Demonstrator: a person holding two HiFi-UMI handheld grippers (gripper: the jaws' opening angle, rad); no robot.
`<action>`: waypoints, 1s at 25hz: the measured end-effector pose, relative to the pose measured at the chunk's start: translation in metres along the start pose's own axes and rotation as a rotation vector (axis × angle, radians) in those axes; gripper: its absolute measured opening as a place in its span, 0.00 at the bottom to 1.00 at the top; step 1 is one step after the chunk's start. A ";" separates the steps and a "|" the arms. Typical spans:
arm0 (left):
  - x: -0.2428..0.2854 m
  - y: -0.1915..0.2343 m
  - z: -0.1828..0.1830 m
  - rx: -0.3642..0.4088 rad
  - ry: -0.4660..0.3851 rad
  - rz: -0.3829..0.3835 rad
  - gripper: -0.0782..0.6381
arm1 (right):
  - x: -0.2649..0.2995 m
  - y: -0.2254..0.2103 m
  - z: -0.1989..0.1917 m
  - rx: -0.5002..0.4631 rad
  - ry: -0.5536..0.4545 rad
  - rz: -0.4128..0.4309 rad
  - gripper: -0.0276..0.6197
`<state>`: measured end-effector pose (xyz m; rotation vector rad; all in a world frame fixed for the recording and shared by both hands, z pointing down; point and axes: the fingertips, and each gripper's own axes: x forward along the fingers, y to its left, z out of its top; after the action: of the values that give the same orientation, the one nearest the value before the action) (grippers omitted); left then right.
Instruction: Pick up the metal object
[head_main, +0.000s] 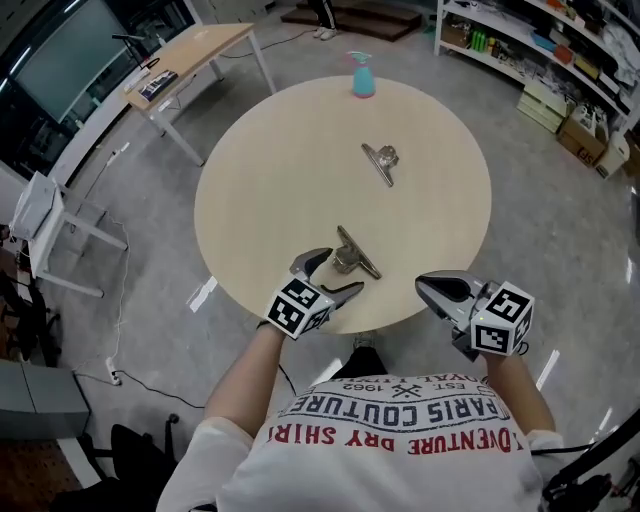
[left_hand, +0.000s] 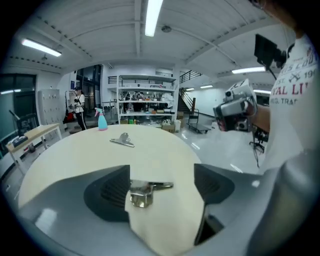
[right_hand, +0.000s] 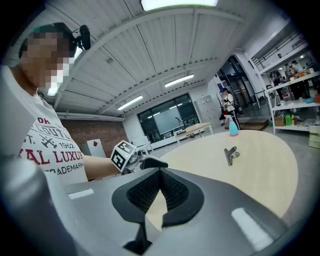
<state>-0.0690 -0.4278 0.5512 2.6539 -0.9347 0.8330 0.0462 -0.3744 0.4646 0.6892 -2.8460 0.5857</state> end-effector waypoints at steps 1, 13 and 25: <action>0.013 0.007 -0.008 0.011 0.029 -0.010 0.65 | 0.002 -0.007 -0.001 0.012 0.006 -0.008 0.05; 0.106 0.046 -0.084 0.077 0.268 -0.065 0.63 | 0.029 -0.057 -0.013 0.105 0.072 -0.055 0.05; 0.107 0.047 -0.088 0.041 0.240 -0.056 0.51 | 0.038 -0.055 -0.030 0.125 0.101 -0.047 0.05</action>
<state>-0.0688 -0.4871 0.6854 2.5265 -0.7872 1.1372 0.0405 -0.4229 0.5192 0.7221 -2.7110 0.7739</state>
